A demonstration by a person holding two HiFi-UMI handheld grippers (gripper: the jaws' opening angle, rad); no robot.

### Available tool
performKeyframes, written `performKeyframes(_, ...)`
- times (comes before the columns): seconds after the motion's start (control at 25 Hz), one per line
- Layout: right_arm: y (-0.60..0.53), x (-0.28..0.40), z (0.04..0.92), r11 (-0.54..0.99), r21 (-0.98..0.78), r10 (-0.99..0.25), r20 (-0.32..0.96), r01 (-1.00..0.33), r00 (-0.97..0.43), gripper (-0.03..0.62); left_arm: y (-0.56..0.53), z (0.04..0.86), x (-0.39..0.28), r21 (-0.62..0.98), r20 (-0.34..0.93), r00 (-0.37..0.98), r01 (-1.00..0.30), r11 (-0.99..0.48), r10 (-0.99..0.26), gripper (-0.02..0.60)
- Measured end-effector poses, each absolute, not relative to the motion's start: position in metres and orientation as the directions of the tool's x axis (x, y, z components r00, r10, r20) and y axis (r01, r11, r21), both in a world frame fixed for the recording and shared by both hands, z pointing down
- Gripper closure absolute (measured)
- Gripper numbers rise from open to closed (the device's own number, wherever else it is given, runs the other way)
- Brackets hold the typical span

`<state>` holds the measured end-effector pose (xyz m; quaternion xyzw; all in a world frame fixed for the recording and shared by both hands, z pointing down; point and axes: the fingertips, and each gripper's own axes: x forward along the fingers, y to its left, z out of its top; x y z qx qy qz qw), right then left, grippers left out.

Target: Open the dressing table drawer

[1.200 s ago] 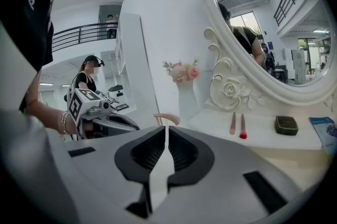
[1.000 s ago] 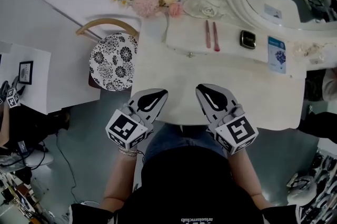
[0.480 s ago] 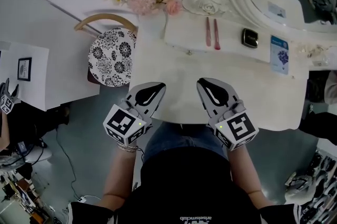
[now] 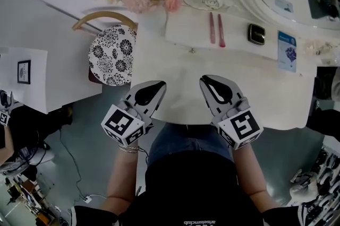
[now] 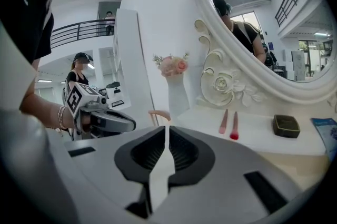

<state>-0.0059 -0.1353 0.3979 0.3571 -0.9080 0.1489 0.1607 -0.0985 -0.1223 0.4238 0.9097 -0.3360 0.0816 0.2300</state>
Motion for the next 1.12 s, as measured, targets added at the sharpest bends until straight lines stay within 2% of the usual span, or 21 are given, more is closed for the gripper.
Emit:
performKeyframes(0.8,-0.164,-0.007,0.446,0.689,-0.182,-0.573,0.455,-0.701,-0.682,0.571,-0.149,0.451,-0.094,0.371,0.315,0.766,-0.643,-0.67,-0.561,0.566)
performKeyframes(0.84,-0.166,-0.007,0.449,0.691,-0.183,-0.569,0.459,-0.7,-0.682,0.564,-0.15,0.452,-0.094,0.374,0.314,0.766,-0.642,-0.669,-0.56,0.566)
performKeyframes(0.92,-0.168,-0.008,0.454,0.689,-0.183,-0.567,0.467,-0.701,-0.679,0.508,-0.153,0.457,-0.095,0.377,0.32,0.766,-0.643,-0.667,-0.557,0.566)
performKeyframes(1.12,-0.175,-0.007,0.466,0.684,-0.174,-0.567,0.484,-0.708,-0.667,0.505,-0.16,0.471,-0.094,0.374,0.365,0.749,-0.661,-0.65,-0.552,0.565)
